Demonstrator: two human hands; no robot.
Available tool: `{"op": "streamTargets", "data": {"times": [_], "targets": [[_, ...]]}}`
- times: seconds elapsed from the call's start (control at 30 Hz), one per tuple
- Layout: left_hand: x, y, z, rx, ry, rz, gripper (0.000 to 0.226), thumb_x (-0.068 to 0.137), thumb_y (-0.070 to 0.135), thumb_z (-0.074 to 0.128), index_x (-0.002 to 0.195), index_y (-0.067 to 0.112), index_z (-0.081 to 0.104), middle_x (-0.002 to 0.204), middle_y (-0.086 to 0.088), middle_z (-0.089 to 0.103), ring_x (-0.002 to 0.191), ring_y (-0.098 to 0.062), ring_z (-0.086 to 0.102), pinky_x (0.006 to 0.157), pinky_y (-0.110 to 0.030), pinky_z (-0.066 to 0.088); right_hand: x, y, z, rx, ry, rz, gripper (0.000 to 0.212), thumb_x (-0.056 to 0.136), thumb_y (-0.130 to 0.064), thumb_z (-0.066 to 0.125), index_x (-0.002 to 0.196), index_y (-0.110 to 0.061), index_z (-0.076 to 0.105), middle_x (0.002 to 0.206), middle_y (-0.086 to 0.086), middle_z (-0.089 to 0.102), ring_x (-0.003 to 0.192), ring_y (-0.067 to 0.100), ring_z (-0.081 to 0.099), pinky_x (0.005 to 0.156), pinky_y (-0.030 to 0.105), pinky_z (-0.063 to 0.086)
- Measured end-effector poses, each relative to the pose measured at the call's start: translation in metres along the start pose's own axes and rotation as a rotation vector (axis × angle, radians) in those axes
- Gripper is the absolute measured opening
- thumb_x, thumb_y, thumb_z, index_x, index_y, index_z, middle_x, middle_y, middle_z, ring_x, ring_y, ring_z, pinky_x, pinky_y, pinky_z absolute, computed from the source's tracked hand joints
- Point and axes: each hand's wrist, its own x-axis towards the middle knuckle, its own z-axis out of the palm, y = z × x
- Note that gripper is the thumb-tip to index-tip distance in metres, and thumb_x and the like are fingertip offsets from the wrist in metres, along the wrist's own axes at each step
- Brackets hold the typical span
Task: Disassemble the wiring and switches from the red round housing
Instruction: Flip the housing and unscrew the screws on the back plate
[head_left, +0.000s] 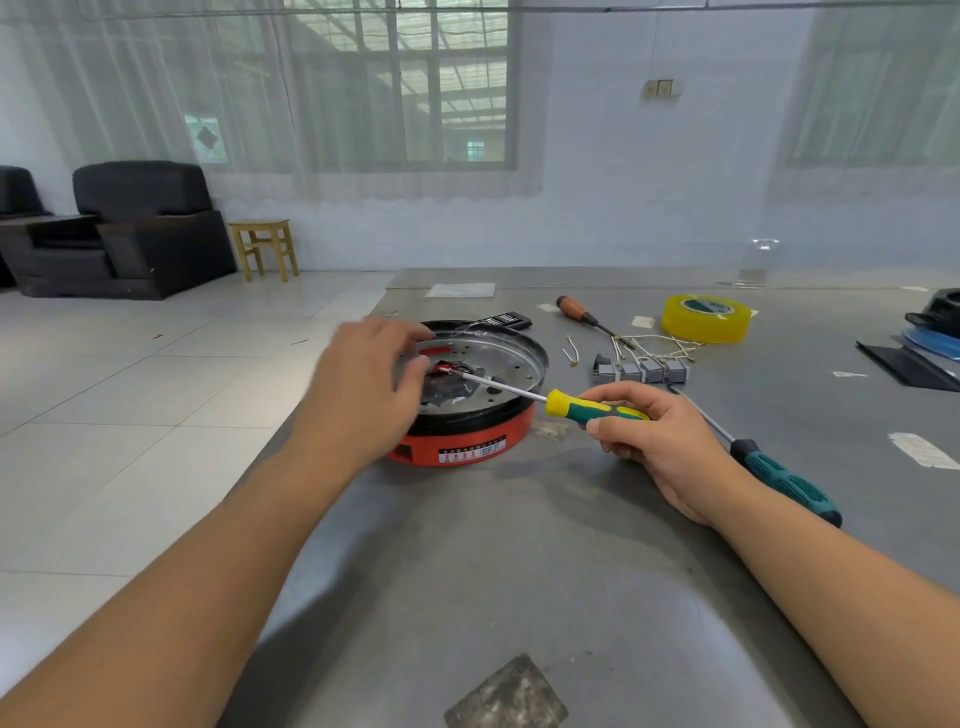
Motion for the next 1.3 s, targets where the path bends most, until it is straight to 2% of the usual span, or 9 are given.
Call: {"op": "streamTargets", "data": {"times": [0.17,0.27,0.5,0.67,0.77,0.83,0.93,1.07,1.3], "targets": [[-0.002,0.013,0.019,-0.146,-0.118,0.040,0.027,0.104,0.014,0.061,0.125,0.025,0.075,0.117,0.011,0.073,0.100,0.004,0.055,0.086,0.005,0.032,-0.001,-0.001,0.000,0.035,-0.007,0.002,0.029,0.082,0.000,0.077,0.099,-0.024,0.080,0.081,0.002,0.069,0.067,0.015,0.058,0.064,0.033,0.046],[-0.002,0.012,0.021,-0.204,-0.090,-0.026,0.025,0.105,0.014,0.062,0.118,0.027,0.078,0.100,0.021,0.069,0.086,0.011,0.057,0.080,0.005,0.034,0.000,-0.001,0.001,0.037,-0.007,-0.002,0.029,0.082,0.000,0.077,0.098,-0.024,0.080,0.081,0.003,0.069,0.068,0.016,0.058,0.066,0.035,0.045],[0.000,0.004,0.010,-0.290,-0.044,-0.067,0.023,0.104,0.013,0.064,0.114,0.025,0.080,0.089,0.031,0.068,0.089,0.028,0.059,0.082,0.004,0.039,-0.001,-0.003,0.001,0.095,0.018,0.021,0.025,0.083,0.004,0.073,0.092,-0.018,0.080,0.087,0.018,0.069,0.063,0.017,0.056,0.065,0.035,0.041],[-0.002,0.006,0.010,-0.296,-0.067,-0.083,0.024,0.101,0.025,0.068,0.116,0.043,0.061,0.087,0.030,0.073,0.092,0.020,0.063,0.078,-0.002,0.044,-0.001,-0.011,0.005,0.327,0.087,0.081,0.014,0.096,-0.010,0.061,0.108,-0.007,0.066,0.094,0.017,0.075,0.064,0.020,0.056,0.066,0.033,0.040],[-0.008,0.018,0.020,-0.227,-0.079,0.006,0.014,0.100,0.033,0.070,0.107,0.035,0.058,0.085,0.031,0.069,0.075,0.017,0.063,0.069,-0.004,0.042,-0.004,-0.019,0.023,0.525,0.010,0.153,0.017,0.095,-0.010,0.055,0.112,-0.010,0.056,0.094,0.012,0.072,0.065,0.020,0.059,0.064,0.033,0.041],[-0.012,0.025,0.026,-0.194,-0.066,0.109,0.006,0.100,0.032,0.070,0.105,0.029,0.068,0.094,0.020,0.076,0.082,0.002,0.070,0.078,-0.019,0.051,-0.007,-0.022,0.037,0.587,-0.089,0.165,0.030,0.082,-0.004,0.059,0.110,-0.010,0.053,0.086,0.007,0.065,0.065,0.021,0.058,0.062,0.034,0.046],[-0.018,0.032,0.033,-0.157,-0.029,0.288,0.009,0.097,0.019,0.074,0.104,0.018,0.078,0.099,0.005,0.079,0.095,-0.022,0.072,0.088,-0.033,0.047,-0.011,-0.021,0.052,0.515,-0.143,0.115,0.029,0.076,-0.005,0.070,0.101,-0.012,0.057,0.072,0.004,0.051,0.055,0.019,0.049,0.052,0.032,0.045],[-0.023,0.036,0.040,-0.136,-0.025,0.407,0.014,0.092,0.010,0.074,0.104,0.014,0.081,0.101,0.000,0.076,0.097,-0.023,0.068,0.085,-0.041,0.053,-0.014,-0.013,0.060,0.234,-0.082,0.021,0.010,0.088,-0.019,0.078,0.083,-0.019,0.069,0.060,0.002,0.049,0.040,0.015,0.041,0.041,0.025,0.037],[-0.027,0.045,0.038,-0.228,-0.048,0.401,0.026,0.089,0.017,0.068,0.115,0.017,0.070,0.091,0.006,0.075,0.091,-0.011,0.059,0.078,-0.024,0.043,-0.021,-0.012,0.064,0.149,-0.049,-0.039,0.015,0.086,-0.028,0.081,0.084,-0.017,0.071,0.071,0.002,0.066,0.041,0.017,0.045,0.042,0.028,0.041]]}}
